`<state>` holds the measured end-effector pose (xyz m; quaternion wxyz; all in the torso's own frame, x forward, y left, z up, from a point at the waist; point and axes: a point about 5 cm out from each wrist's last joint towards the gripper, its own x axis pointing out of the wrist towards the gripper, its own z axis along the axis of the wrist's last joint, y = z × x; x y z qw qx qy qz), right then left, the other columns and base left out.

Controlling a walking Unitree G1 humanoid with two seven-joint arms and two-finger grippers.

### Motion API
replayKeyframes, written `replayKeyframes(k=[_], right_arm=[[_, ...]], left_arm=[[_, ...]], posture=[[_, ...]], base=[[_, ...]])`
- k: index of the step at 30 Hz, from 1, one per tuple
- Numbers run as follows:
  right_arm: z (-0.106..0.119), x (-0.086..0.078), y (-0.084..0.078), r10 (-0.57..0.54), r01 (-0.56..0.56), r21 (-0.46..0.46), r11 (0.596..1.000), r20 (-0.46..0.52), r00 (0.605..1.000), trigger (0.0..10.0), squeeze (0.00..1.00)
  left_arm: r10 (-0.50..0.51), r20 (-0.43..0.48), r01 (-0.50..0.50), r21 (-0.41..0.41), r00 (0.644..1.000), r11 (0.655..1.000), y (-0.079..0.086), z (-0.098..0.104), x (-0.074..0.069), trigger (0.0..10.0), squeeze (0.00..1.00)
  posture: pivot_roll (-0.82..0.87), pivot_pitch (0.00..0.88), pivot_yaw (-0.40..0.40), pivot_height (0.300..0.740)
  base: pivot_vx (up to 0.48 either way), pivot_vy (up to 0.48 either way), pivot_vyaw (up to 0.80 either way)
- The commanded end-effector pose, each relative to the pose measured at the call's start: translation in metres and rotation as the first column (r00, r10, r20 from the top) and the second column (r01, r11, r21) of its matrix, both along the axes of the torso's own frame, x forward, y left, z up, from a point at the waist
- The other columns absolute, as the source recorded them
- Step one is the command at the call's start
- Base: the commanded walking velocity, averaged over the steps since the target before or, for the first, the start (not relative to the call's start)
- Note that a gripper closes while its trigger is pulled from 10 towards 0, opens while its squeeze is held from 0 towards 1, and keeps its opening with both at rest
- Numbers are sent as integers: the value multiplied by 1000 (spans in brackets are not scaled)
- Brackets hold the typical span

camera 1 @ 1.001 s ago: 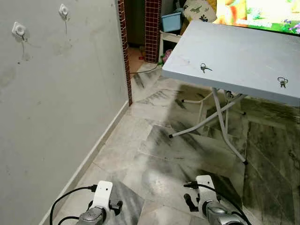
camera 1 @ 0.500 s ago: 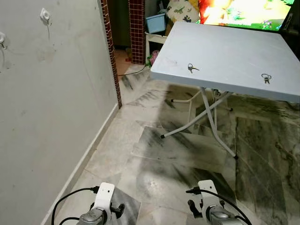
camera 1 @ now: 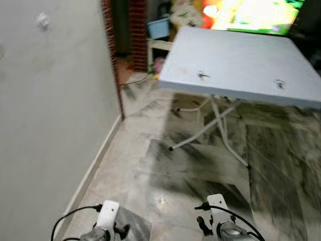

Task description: Hang keys on a hook

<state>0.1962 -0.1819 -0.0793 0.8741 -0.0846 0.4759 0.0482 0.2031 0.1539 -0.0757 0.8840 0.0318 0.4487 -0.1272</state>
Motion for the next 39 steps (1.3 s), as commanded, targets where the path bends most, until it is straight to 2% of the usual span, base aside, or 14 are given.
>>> replayKeyframes(k=[1, 8, 15, 19, 22, 24, 28, 30, 33, 34, 35, 37, 38, 39], right_arm=[[5, 10, 5, 19, -19, 0, 1000, 28, 999, 10000, 0], [3, 7, 6, 31, -31, 0, 1000, 21, 999, 10000, 0], [2, 5, 8, 51, -51, 5, 999, 20, 998, 10000, 0], [2, 5, 9, 49, -50, 7, 999, 21, 999, 10000, 0], [6, 12, 10, -10, 8, 45, 999, 53, 999, 10000, 0], [17, 30, 11, -69, 57, 95, 994, 135, 988, 10000, 0], [29, 47, 12, -87, 61, 122, 991, 224, 971, 10000, 0], [43, 62, 13, -88, 46, 136, 990, 323, 942, 10000, 0], [53, 72, 14, -125, 60, 177, 982, 382, 916, 10000, 0], [63, 79, 13, -80, 20, 133, 991, 462, 883, 10000, 0], [63, 79, 13, -80, 20, 133, 991, 462, 883, 10000, 0], [79, 88, 12, -67, -3, 124, 992, 560, 826, 10000, 0], [93, 92, 11, -47, -22, 101, 995, 631, 774, 10000, 0], [100, 93, 11, -34, -32, 86, 996, 661, 750, 10000, 0]], left_arm=[[-11, -13, 11, 8, 1000, 1000, 3, -2, -5, 10000, 0], [-21, -25, 22, 3, 999, 1000, 2, -4, -8, 10000, 0], [-20, -37, 20, 15, 999, 1000, 4, -5, -11, 10000, 0], [64, -23, -64, 10, 998, 998, 10, -4, -7, 10000, 0], [84, 15, -84, -14, 996, 996, 10, 1, 0, 10000, 0], [115, 88, -112, -38, 989, 993, 12, 9, 12, 10000, 0], [157, 166, -148, -65, 974, 987, 16, 18, 24, 10000, 0], [187, 276, -166, -97, 943, 981, 20, 32, 39, 10000, 0], [187, 381, -163, -95, 905, 982, 21, 46, 50, 10000, 0], [175, 464, -134, -120, 869, 984, 16, 57, 55, 10000, 0], [175, 464, -134, -120, 869, 984, 16, 57, 55, 10000, 0], [153, 600, -91, -133, 785, 987, 11, 82, 57, 10000, 0], [105, 694, -54, -94, 712, 994, 11, 102, 54, 10000, 0], [84, 731, -46, -72, 677, 996, 11, 111, 52, 10000, 0]], posture=[[24, 0, 19, 740], [30, 0, 20, 740], [34, 0, 19, 740], [29, 0, 20, 740], [36, 0, 13, 740], [41, 0, 4, 740], [48, 0, 1, 740], [48, 0, 0, 740], [44, 0, 3, 740], [46, 0, 1, 740], [46, 0, 1, 740], [42, 0, -1, 740], [39, 0, -1, 740], [39, 0, -1, 740]], base=[[251, 0, -600], [0, 0, -622], [0, 0, 0], [0, 0, 0], [0, 0, 0], [0, 0, 0], [0, 0, 0], [0, 0, 0], [0, 0, 0], [0, 0, 0], [0, 0, 0], [0, 0, 0], [0, 0, 0], [0, 0, 0]])
